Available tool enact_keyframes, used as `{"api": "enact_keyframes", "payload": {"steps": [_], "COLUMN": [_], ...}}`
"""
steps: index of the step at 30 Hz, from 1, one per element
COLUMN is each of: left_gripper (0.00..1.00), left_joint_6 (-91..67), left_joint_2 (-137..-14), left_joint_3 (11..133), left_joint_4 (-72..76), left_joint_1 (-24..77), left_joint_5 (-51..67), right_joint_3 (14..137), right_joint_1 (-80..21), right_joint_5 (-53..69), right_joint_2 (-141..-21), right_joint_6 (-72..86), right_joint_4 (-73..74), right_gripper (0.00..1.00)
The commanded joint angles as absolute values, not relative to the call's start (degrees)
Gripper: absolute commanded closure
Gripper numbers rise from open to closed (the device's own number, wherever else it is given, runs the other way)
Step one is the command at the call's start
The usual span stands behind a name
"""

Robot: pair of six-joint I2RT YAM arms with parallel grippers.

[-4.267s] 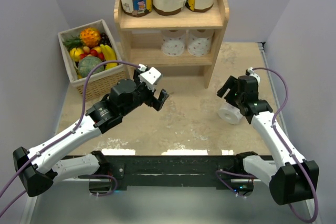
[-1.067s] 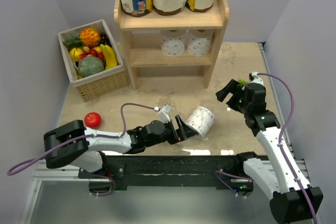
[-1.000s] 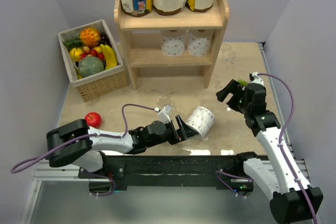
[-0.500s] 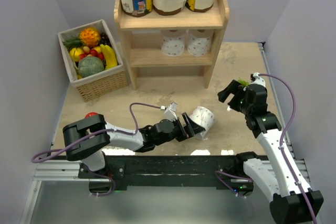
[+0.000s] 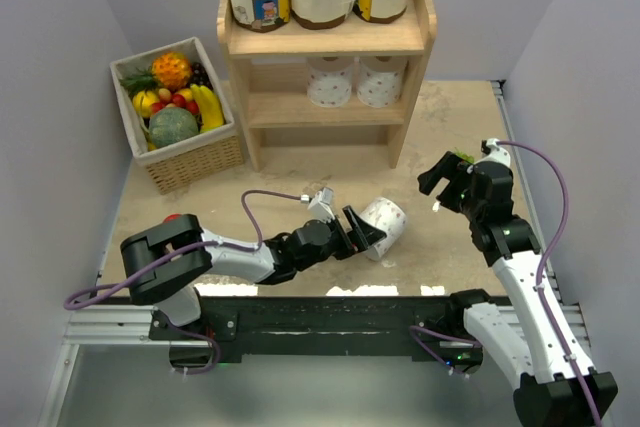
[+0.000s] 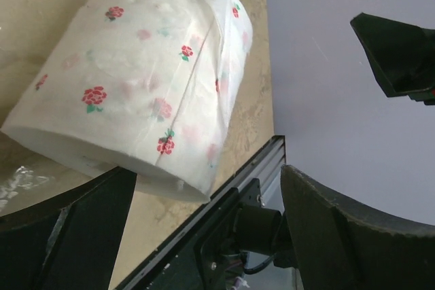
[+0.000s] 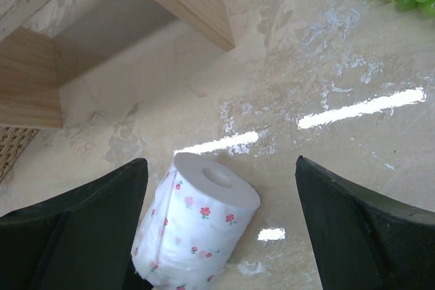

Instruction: Place and organize the paper towels onto the shelf

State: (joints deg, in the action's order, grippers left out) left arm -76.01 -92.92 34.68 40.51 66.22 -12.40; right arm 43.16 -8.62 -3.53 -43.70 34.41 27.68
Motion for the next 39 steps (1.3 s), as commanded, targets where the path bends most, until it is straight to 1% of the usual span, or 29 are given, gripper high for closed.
{"api": "enact_keyframes", "payload": {"steps": [1, 9, 14, 17, 20, 23, 35, 39], "left_gripper": [0.08, 0.09, 0.12, 0.17, 0.24, 0.29, 0.29, 0.28], "left_joint_6": [-71.2, -68.65, -66.01, -64.69, -62.85, -60.3, -54.85, -53.27], "left_joint_2": [-91.67, -90.35, -92.19, -92.99, -93.51, -94.04, -99.23, -100.37], "left_joint_3": [37.35, 36.12, 37.09, 37.18, 37.0, 35.95, 34.37, 32.61], "left_joint_4": [38.06, 39.36, 41.83, 43.15, 44.73, 47.72, 57.74, 64.14], "left_joint_1": [65.48, 62.58, 62.58, 62.58, 62.58, 62.67, 62.84, 62.84], "left_joint_5": [-16.96, -17.4, -16.09, -15.47, -14.68, -12.93, -7.83, -6.42], "right_joint_3": [45.61, 45.09, 45.0, 44.91, 44.65, 44.65, 44.91, 44.56], "right_joint_1": [-8.44, -8.52, -8.53, -8.44, -8.53, -8.53, -8.53, -8.44], "right_joint_5": [-4.31, -3.96, -3.43, -3.6, -3.69, -3.17, -3.87, -3.6], "right_joint_2": [-42.98, -42.1, -42.36, -42.1, -41.57, -41.57, -41.13, -41.74], "right_joint_6": [33.49, 34.19, 34.45, 34.45, 34.45, 34.02, 32.61, 32.78], "right_joint_4": [27.6, 26.9, 26.37, 26.37, 26.19, 25.67, 26.11, 25.4], "right_gripper": [0.06, 0.06, 0.07, 0.07, 0.07, 0.07, 0.06, 0.06]}}
